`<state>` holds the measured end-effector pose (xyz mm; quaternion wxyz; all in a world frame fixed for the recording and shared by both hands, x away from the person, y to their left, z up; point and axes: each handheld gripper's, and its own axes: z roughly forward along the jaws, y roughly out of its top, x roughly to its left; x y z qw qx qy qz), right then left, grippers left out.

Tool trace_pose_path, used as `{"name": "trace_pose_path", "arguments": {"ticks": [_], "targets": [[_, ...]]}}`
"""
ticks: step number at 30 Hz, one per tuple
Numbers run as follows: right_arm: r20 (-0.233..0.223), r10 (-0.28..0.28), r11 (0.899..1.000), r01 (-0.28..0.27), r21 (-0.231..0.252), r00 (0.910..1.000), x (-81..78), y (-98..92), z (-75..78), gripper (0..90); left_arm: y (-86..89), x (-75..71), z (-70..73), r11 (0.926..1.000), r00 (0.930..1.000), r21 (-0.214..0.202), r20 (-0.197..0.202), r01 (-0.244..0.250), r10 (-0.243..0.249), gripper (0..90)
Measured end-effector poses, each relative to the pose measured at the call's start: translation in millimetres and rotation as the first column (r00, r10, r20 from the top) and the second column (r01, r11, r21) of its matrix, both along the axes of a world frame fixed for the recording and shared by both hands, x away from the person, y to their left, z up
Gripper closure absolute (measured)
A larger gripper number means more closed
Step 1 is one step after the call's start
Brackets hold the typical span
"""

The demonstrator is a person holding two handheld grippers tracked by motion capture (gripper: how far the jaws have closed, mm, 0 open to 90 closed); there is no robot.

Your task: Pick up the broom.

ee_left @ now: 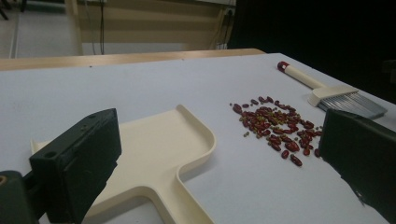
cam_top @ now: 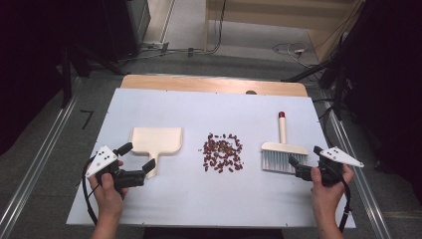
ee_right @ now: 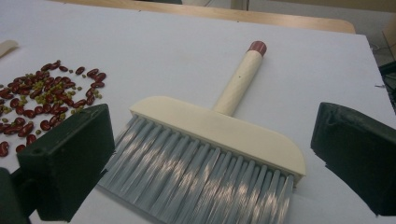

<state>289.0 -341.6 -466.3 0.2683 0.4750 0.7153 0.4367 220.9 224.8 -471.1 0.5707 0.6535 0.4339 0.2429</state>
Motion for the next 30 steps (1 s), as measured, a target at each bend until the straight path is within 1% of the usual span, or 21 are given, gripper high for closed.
{"name": "trace_pose_path", "arguments": {"ticks": [4, 7, 8, 9, 12, 13, 14, 16, 17, 18, 19, 20, 22, 23, 24, 25, 26, 27, 28, 29, 30], "targets": [[-0.008, 0.012, 1.0, -0.012, -0.007, 0.9999, 0.9, 2.3, 1.5, 0.0, -4.2, 0.9, 0.4, 0.9994, 1.0, 0.035, 0.002, -0.002, 0.002, 0.0], [-0.012, 0.007, 1.0, -0.007, -0.009, 0.9999, 2.5, 3.1, 5.5, 0.0, -6.1, 1.1, 1.4, 0.9995, 1.0, 0.029, 0.001, -0.008, 0.008, 0.0], [-0.016, 0.0, 1.0, 0.0, -0.014, 0.9999, 4.1, 4.3, 11.4, 0.0, -6.5, 1.2, 1.5, 0.9996, 1.0, 0.027, 0.002, -0.007, 0.006, 0.0], [-0.016, 0.0, 1.0, 0.0, -0.014, 0.9999, 4.1, 4.3, 11.4, 0.0, -6.9, 1.2, 1.8, 0.9996, 1.0, 0.029, 0.002, -0.003, 0.003, 0.0], [-0.008, -0.038, 0.999, 0.037, -0.027, 0.9993, 11.1, 7.4, 18.9, 0.0, -7.5, 1.6, 2.6, 0.9991, 1.0, 0.041, 0.001, -0.009, 0.009, 0.0], [-0.021, -0.033, 0.999, 0.032, -0.031, 0.9992, 14.9, 7.7, 21.3, 1.2, -7.3, 1.7, 2.6, 0.9991, 0.9999, 0.04, 0.0, -0.011, 0.011, 0.0], [-0.044, -0.031, 0.999, 0.03, -0.035, 0.9985, 19.6, 8.1, 23.3, 2.3, -7.1, 1.9, 2.4, 0.9992, 0.9999, 0.038, -0.001, -0.012, 0.012, 0.0], [-0.091, -0.009, 1.0, 0.006, -0.03, 0.9958, 31.0, 9.0, 26.7, 2.2, -6.9, 2.3, 2.3, 0.9989, 0.9999, 0.044, -0.002, -0.014, 0.014, 0.0], [-0.137, -0.033, 0.998, 0.024, -0.065, 0.99, 44.0, 13.3, 30.2, 2.3, -6.7, 2.7, 2.3, 0.9988, 0.9999, 0.046, -0.003, -0.014, 0.015, 0.0], [-0.137, -0.033, 0.998, 0.024, -0.065, 0.99, 44.0, 13.3, 30.2, 2.3, -6.1, 3.1, 2.5, 0.999, 0.9999, 0.044, -0.005, -0.01, 0.01, 0.0], [-0.159, -0.051, 0.996, 0.038, -0.084, 0.986, 51.1, 16.4, 32.1, 2.2, -5.7, 3.3, 2.6, 0.9991, 0.9999, 0.04, -0.004, -0.013, 0.013, 0.0], [-0.177, -0.056, 0.995, 0.04, -0.093, 0.9826, 58.2, 19.3, 34.1, 3.5, -5.2, 3.4, 2.7, 0.9991, 0.9999, 0.04, -0.004, -0.013, 0.014, 0.0], [-0.187, -0.069, 0.994, 0.052, -0.096, 0.9799, 70.0, 24.4, 37.6, 9.7, -5.2, 4.7, 2.8, 0.999, 0.9998, 0.04, -0.008, -0.017, 0.018, 0.4], [-0.194, -0.078, 0.994, 0.061, -0.091, 0.9779, 76.7, 26.0, 39.3, 13.4, -5.4, 5.2, 2.7, 0.9986, 0.9996, 0.045, -0.01, -0.027, 0.027, 2.0], [-0.236, -0.11, 0.991, 0.088, -0.104, 0.9655, 93.7, 27.9, 41.4, 16.0, -5.4, 5.5, 2.6, 0.9983, 0.9995, 0.051, -0.013, -0.028, 0.029, 2.7], [-0.252, -0.126, 0.987, 0.097, -0.126, 0.9594, 102.3, 28.6, 41.1, 19.7, -5.5, 5.7, 2.4, 0.9984, 0.9995, 0.05, -0.015, -0.026, 0.027, 2.8], [-0.272, -0.137, 0.986, 0.103, -0.133, 0.9525, 110.6, 28.5, 39.9, 21.0, -5.9, 5.7, 2.3, 0.9985, 0.9995, 0.049, -0.016, -0.025, 0.026, 2.8], [-0.303, -0.145, 0.986, 0.113, -0.122, 0.9417, 118.0, 28.3, 37.8, 24.4, -6.3, 5.8, 2.3, 0.9984, 0.9996, 0.051, -0.014, -0.025, 0.025, 2.8], [-0.303, -0.145, 0.986, 0.113, -0.122, 0.9417, 118.0, 28.3, 37.8, 24.4, -6.4, 5.6, 2.5, 0.9982, 0.9995, 0.054, -0.016, -0.026, 0.027, 2.7], [-0.324, -0.15, 0.986, 0.116, -0.122, 0.9342, 124.1, 27.6, 35.5, 30.0, -6.3, 5.6, 2.6, 0.9982, 0.9996, 0.054, -0.016, -0.024, 0.025, 2.7], [-0.359, -0.143, 0.987, 0.109, -0.115, 0.9221, 133.8, 29.3, 32.4, 35.1, -6.3, 5.9, 2.3, 0.9984, 0.9996, 0.052, -0.014, -0.023, 0.024, 2.8]]}}
